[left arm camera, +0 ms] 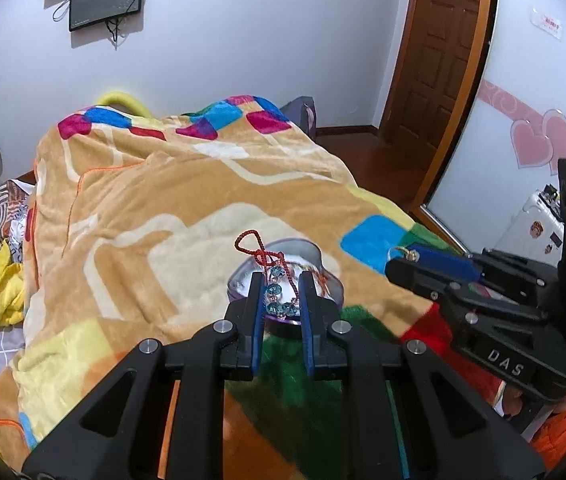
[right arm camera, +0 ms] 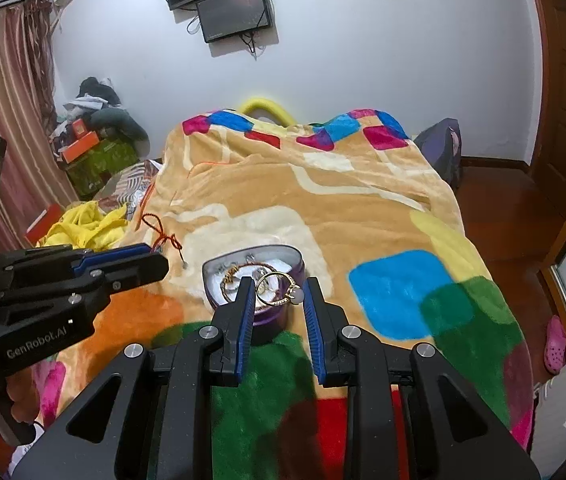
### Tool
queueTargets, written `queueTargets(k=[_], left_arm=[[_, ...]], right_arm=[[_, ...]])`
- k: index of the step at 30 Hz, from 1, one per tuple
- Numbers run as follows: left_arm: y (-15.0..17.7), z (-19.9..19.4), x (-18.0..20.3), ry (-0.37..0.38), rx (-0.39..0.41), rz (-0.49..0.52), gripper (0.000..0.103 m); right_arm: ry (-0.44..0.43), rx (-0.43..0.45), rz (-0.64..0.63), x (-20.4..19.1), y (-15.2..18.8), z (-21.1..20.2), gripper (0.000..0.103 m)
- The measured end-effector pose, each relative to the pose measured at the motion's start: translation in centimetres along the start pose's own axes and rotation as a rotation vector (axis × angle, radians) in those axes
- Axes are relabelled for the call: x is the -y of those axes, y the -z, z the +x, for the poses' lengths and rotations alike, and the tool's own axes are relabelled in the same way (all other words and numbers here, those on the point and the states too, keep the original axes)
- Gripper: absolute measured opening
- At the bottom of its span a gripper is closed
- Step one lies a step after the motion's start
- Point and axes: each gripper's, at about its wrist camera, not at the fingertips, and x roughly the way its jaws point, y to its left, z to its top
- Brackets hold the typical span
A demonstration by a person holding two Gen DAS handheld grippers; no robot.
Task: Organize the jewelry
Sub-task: 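Carry both items over the tin and open both tools to drop them in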
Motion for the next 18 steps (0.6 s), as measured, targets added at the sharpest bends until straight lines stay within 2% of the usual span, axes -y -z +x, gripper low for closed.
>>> queueTargets(k=[10, 18], left_arm=[[-1.4, 1.0, -1.5, 0.003, 0.024, -0.023, 0.015], [-1.5, 3.3, -2.5, 0.034, -0.007, -0.044, 0.015]], right_arm=[[-0.013, -0.001, -0.006, -0.5, -1.1, 1.8, 0.022], [-0.028, -0.049, -0.018, -0.8, -0.9, 4.3, 0.022]])
